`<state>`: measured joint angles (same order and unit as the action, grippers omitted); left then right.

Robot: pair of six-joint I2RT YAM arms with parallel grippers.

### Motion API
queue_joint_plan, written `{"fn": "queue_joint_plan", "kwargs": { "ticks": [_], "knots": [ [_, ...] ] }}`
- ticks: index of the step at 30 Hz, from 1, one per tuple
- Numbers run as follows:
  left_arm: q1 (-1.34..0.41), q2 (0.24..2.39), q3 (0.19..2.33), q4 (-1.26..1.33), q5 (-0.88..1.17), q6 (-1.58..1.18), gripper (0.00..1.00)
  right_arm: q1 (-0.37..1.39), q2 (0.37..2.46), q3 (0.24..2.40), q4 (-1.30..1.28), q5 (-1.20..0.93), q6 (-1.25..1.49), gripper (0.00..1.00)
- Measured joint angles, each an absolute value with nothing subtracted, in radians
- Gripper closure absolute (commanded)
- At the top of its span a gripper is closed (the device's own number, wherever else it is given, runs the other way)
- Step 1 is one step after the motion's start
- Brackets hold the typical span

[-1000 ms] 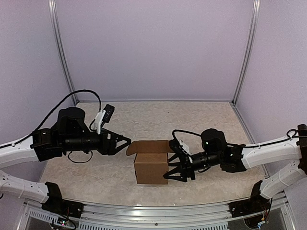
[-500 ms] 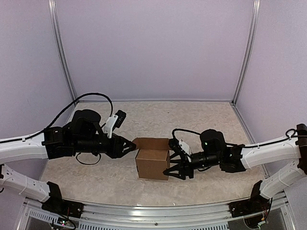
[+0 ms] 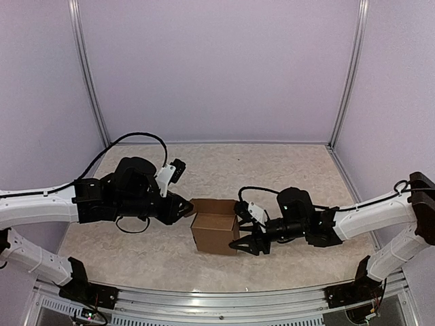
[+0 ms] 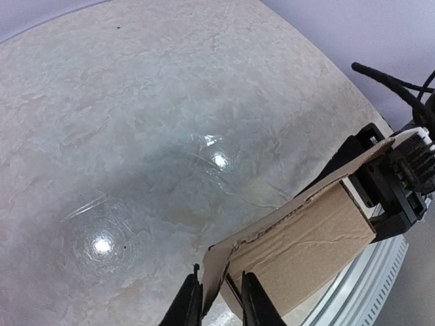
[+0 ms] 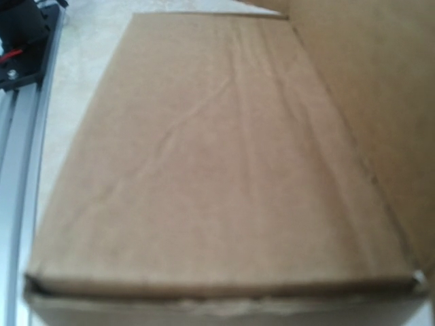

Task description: Fold the paper box

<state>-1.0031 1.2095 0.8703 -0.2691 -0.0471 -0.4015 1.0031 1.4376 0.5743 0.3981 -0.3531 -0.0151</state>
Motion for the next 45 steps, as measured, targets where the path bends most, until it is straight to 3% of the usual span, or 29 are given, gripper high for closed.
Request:
{"fn": "queue_joint_plan", "kwargs": {
  "ticks": [6, 10, 29, 45],
  "knots": [
    [-1.003, 1.257, 0.871, -0.263, -0.065, -0.386, 0.96, 1.015, 1.481, 0.555, 0.479, -0.31, -0.042, 0.79],
    [-1.004, 1.291, 0.871, -0.259, -0.079, -0.377, 1.0, 1.02, 1.527, 0.529, 0.552, -0.278, -0.065, 0.81],
    [-1.006, 1.351, 0.825, -0.156, -0.186, -0.415, 1.0, 1.055, 1.85, 0.474, 1.069, -0.092, -0.106, 0.82],
    [-1.013, 1.401, 0.825, -0.072, -0.231, -0.463, 1.0, 1.058, 1.93, 0.474, 1.19, -0.033, -0.084, 0.81]
  ]
}}
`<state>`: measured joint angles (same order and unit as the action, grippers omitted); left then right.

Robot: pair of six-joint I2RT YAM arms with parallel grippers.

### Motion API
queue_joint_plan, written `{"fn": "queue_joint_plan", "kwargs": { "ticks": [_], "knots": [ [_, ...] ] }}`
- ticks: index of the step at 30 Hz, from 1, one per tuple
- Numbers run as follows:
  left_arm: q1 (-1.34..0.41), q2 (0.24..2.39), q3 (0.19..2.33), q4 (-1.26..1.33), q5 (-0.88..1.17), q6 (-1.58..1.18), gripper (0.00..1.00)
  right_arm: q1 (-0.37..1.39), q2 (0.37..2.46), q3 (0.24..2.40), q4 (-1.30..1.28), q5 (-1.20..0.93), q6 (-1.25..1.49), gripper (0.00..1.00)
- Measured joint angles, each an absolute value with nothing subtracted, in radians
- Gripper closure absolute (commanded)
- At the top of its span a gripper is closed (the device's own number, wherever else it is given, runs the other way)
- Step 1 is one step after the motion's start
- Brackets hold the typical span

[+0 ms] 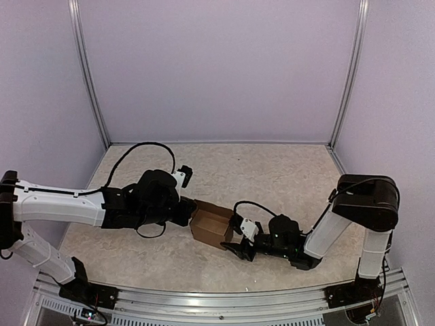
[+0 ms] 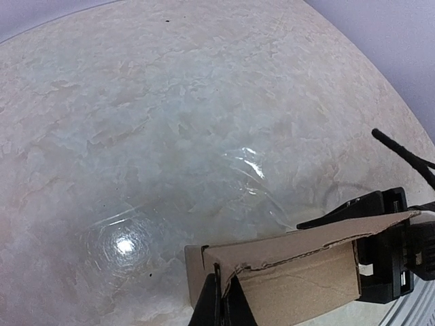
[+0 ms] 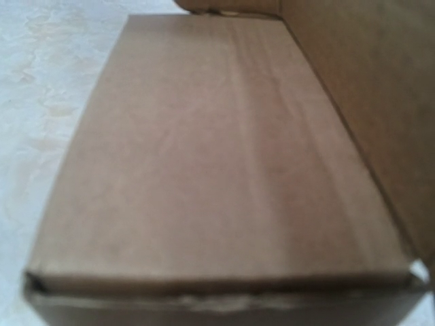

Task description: Fold the paper box

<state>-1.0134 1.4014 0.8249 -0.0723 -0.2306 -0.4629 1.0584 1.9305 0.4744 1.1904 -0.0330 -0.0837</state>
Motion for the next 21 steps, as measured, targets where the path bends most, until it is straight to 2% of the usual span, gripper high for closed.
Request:
{"fn": "queue_joint_plan", "kwargs": {
  "ticks": [21],
  "knots": [
    [-1.023, 1.434, 0.892, -0.148, -0.255, -0.493, 1.0, 1.066, 1.954, 0.475, 1.229, -0.011, -0.073, 0.8]
  ]
}}
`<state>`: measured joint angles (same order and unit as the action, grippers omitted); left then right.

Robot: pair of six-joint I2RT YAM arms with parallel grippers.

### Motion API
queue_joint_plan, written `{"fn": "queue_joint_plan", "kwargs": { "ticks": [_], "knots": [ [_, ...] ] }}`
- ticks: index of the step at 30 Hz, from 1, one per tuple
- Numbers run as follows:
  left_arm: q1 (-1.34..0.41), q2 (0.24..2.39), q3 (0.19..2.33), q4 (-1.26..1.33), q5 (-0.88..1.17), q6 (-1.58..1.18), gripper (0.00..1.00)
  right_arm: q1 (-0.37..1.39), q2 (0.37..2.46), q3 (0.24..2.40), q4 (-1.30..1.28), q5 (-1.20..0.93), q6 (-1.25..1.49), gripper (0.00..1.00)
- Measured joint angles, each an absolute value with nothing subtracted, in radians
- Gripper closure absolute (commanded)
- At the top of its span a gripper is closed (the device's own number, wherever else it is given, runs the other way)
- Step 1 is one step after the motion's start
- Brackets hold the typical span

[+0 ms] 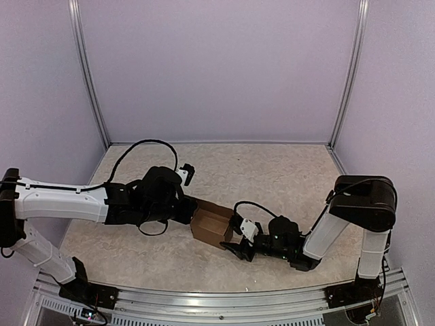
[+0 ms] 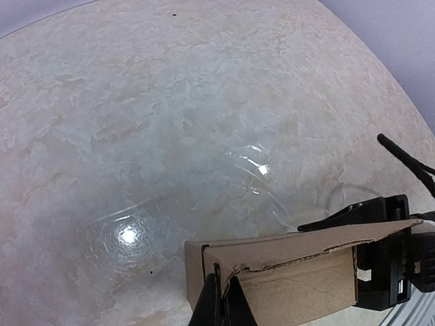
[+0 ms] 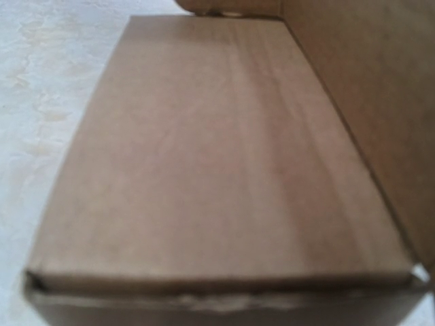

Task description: Fold the paper box

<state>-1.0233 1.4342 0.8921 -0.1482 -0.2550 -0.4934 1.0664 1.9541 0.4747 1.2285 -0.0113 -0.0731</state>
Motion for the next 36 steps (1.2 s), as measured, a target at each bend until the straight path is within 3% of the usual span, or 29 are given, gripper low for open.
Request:
{"fn": "queue_joint_plan", "kwargs": {
  "ticks": [36],
  "knots": [
    [-1.04, 1.462, 0.892, -0.129, -0.32, -0.49, 1.0, 1.078, 1.967, 0.477, 1.246, 0.016, -0.047, 0.78]
  ]
}}
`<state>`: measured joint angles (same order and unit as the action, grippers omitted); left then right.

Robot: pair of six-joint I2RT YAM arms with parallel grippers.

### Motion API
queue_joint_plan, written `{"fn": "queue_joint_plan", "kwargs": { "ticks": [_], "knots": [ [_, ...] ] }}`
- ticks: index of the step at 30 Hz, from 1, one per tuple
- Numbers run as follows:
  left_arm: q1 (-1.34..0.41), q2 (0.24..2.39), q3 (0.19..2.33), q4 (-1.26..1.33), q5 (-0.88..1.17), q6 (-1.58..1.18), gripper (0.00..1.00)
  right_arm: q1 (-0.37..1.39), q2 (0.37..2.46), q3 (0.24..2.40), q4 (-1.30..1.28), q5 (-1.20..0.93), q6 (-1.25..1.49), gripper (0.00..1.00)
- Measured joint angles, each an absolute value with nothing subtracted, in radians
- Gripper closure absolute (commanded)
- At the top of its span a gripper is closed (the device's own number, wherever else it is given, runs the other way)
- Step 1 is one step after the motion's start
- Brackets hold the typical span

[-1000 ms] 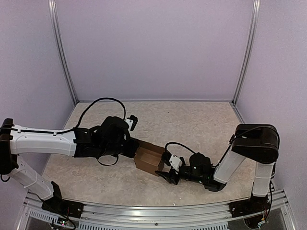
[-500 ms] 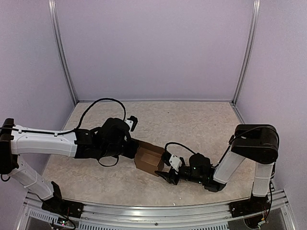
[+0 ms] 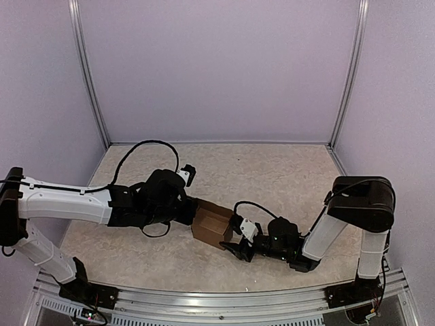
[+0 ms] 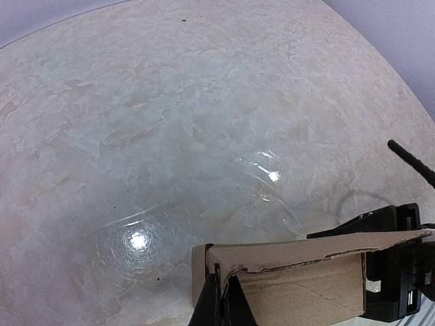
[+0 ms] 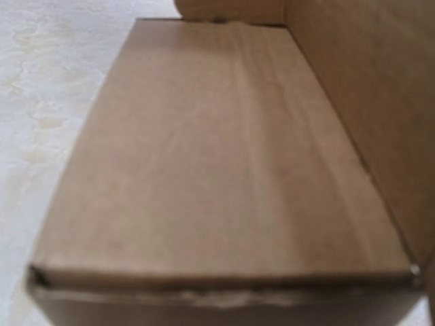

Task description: Fold the paper box

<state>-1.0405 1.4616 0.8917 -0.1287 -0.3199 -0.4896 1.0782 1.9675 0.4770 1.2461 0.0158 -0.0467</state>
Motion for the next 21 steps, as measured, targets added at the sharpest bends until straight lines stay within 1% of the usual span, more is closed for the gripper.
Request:
{"fn": "queue_joint_plan", "kwargs": {
  "ticks": [4, 16, 21],
  "knots": [
    [-1.043, 1.462, 0.892, -0.131, -0.329, -0.485, 1.0, 1.078, 1.967, 0.477, 1.246, 0.016, -0.047, 0.78],
    [-1.058, 1.461, 0.883, -0.139, -0.367, -0.467, 1.0, 1.078, 1.967, 0.481, 1.24, 0.015, -0.039, 0.68],
    [-1.068, 1.463, 0.881, -0.14, -0.386, -0.467, 1.0, 1.078, 1.967, 0.481, 1.239, 0.012, -0.033, 0.59]
  ]
}}
